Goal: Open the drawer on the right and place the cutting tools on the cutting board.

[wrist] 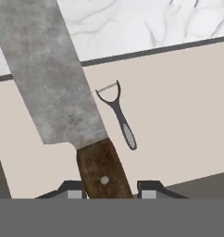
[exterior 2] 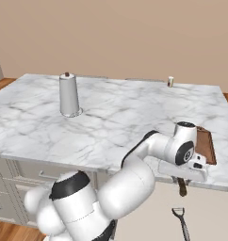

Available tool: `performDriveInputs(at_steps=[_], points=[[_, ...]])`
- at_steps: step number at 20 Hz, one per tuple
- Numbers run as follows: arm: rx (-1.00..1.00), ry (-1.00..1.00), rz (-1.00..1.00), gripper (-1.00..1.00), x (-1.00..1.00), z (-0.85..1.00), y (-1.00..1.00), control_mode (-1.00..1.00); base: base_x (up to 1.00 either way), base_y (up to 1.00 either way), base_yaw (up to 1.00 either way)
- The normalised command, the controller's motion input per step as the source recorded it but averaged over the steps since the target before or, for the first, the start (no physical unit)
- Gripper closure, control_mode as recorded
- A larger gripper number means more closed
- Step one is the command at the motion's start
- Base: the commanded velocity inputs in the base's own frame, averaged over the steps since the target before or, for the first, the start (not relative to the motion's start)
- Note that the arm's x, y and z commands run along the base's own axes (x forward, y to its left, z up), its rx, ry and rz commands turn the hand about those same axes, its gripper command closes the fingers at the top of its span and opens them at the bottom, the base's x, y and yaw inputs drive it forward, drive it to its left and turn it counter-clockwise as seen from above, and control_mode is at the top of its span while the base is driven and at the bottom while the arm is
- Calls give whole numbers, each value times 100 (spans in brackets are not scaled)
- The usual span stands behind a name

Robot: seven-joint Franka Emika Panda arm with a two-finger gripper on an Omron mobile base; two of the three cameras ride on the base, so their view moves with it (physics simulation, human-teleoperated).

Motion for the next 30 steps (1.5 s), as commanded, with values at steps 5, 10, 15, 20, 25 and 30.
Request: performDriveInputs(at_steps=[5,10,15,20,25,30], points=[[0,0,-19,100,100,26,27,-100,0,0,0],[0,2,-18,100,99,30,13,-100,0,0,0],[1,5,-9,100,77,8,0,-100,0,0,0],[0,7,-1,100,76,7,0,-100,0,0,0],[1,1,-3,100,72,11,0,-100,0,0,0],[9,0,-8,100,87,2,-5,-100,0,0,0]])
